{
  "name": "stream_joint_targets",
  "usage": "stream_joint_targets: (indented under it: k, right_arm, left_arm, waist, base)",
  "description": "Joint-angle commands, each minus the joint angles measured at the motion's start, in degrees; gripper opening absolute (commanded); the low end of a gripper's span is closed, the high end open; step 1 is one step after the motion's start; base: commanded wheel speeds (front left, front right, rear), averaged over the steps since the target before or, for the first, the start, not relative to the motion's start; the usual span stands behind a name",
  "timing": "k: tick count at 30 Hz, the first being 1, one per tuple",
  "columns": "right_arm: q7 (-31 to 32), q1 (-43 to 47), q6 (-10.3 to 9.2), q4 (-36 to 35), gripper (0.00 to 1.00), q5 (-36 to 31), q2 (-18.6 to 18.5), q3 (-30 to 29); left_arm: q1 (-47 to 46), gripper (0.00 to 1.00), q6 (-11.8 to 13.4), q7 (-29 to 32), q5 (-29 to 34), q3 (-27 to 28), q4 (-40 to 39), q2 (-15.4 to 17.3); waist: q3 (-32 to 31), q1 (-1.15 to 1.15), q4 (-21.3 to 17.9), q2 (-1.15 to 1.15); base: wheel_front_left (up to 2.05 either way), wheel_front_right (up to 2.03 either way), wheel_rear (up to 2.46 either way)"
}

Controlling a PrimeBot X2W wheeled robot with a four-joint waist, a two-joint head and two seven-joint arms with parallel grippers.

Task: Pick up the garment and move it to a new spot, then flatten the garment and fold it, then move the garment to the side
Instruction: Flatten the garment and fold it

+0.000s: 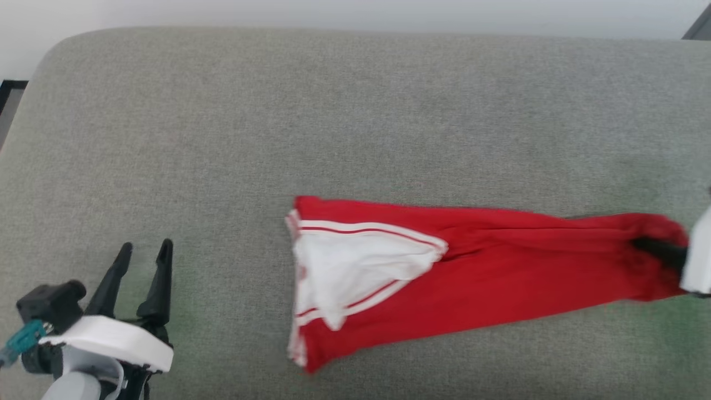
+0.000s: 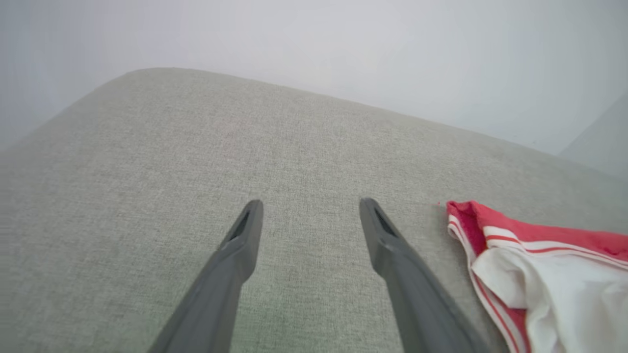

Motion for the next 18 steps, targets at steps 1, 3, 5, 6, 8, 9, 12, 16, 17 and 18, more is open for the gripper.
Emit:
stream_joint_targets:
  k: [1,3,5,6,8,9,12,16,17,18]
  right_arm:
    - [-0.6,0.2,0.0,0.7,0.0,-0.6,-0.9,-0.9]
    - [-1.2,0.0,-0.01,2.0,0.0,-0.9,-2.0,-2.6]
    - [-2.1,-0.3,0.0,3.1,0.0,-2.0,-3.3,-4.0]
    - [-2.3,-0.5,-0.01,3.9,0.0,-2.3,-3.7,-4.7]
    - [-2.9,-0.8,-0.01,5.6,0.0,-3.8,-4.8,-5.8]
    - [-3.0,-1.0,-0.01,6.4,0.0,-4.5,-5.0,-6.2]
    - [-3.4,-1.7,-0.01,8.9,0.0,-7.1,-5.8,-7.0]
    - [-1.8,-1.9,0.0,7.8,0.0,-6.1,-4.0,-7.1]
    - [-1.3,-1.4,0.0,6.7,0.0,-5.1,-3.8,-7.0]
    - [-0.7,-0.7,0.0,5.2,0.0,-4.0,-3.7,-7.0]
  left_arm:
    - [1.0,1.0,-0.8,-0.2,2.2,1.7,-0.6,-0.7]
    - [2.5,1.0,-1.9,-0.2,5.0,4.4,-1.1,-2.6]
    - [3.5,1.0,-2.9,-0.2,8.0,6.9,-1.7,-4.2]
    - [3.9,1.0,-3.2,-0.2,8.7,7.8,-2.0,-5.1]
    - [4.5,1.0,-3.8,-0.2,10.8,9.8,-2.6,-6.5]
    - [4.7,1.0,-4.1,-0.2,11.5,10.5,-2.8,-7.2]
    - [5.5,1.0,-4.5,-0.2,13.3,12.6,-3.6,-9.1]
    - [5.8,1.0,-4.5,-0.2,14.0,12.9,-5.0,-10.4]
    - [6.1,1.0,-4.5,-0.2,14.1,12.9,-5.3,-10.4]
    - [6.2,1.0,-4.5,-0.2,14.2,13.0,-5.8,-10.6]
  waist:
    - [-0.2,0.0,-0.3,0.0]
    - [-0.4,0.0,-0.7,0.0]
    - [-0.6,0.0,-1.0,0.0]
    - [-0.7,0.0,-1.1,0.0]
    - [-0.9,0.0,-1.3,0.0]
    - [-1.0,0.0,-1.3,0.0]
    - [-1.4,0.0,-1.6,0.0]
    - [-1.9,0.0,-1.9,0.0]
    - [-2.0,0.0,-1.9,0.0]
    - [-2.1,0.0,-1.9,0.0]
  base:
    - [0.0,0.0,0.0]
    - [0.0,0.0,0.0]
    - [0.0,0.0,0.0]
    - [0.0,0.0,0.0]
    - [0.0,0.0,0.0]
    - [0.0,0.0,0.0]
    - [0.0,0.0,0.0]
    - [0.0,0.0,0.0]
    - [0.0,0.0,0.0]
    - [0.0,0.0,0.0]
